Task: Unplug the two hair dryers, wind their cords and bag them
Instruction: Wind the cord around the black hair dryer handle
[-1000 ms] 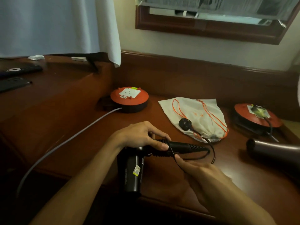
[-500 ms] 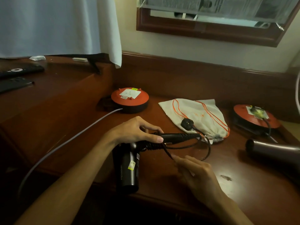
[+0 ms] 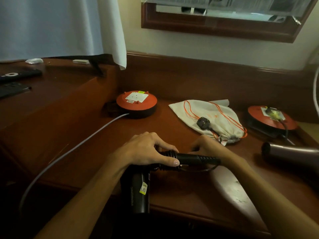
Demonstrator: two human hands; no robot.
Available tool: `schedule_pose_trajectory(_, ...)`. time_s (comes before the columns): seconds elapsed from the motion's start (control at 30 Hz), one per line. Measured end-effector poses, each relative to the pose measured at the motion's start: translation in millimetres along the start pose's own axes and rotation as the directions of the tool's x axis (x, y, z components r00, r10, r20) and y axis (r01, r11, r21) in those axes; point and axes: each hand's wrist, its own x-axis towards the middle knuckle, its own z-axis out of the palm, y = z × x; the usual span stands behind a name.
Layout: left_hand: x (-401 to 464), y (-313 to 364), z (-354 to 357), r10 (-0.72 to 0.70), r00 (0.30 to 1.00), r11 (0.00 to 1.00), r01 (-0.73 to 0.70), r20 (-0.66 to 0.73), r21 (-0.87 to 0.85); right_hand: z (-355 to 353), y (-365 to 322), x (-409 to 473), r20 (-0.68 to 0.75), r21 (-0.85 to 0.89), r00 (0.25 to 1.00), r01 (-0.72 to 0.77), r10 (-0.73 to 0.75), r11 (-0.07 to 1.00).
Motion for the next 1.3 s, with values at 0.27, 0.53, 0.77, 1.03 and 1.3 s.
schedule_pose_trajectory(0.27, 18, 16, 16, -0.023, 0.999, 0.964, 0.009, 0.049, 0.265, -40, -34, -1, 0.314, 0.236, 0.949, -0.075, -0.003, 0.969)
schedule_pose_trajectory(0.53, 15, 12, 7, -0.023, 1.0, 0.972, 0.022, 0.001, 0.236, -33, -69, -34, 0.107, 0.024, 0.991, 0.079, -0.081, 0.997)
schedule_pose_trajectory(0.77, 10, -4, 4, -0.068, 0.987, 0.995, 0.077, -0.145, 0.062, 1, -77, -60, -0.176, -0.204, 0.979, 0.07, -0.107, 0.977)
schedule_pose_trajectory(1.03, 6, -21, -2, -0.044, 0.98, 0.986, 0.011, -0.196, -0.169, 37, -54, -67, -0.349, 0.241, 0.936, 0.127, -0.036, 0.962)
schedule_pose_trajectory(1.3, -2, -13, 10, 0.058, 0.981, 0.956, -0.108, -0.183, -0.271, 27, -30, -57, -0.154, 0.258, 0.988, 0.044, -0.004, 0.965)
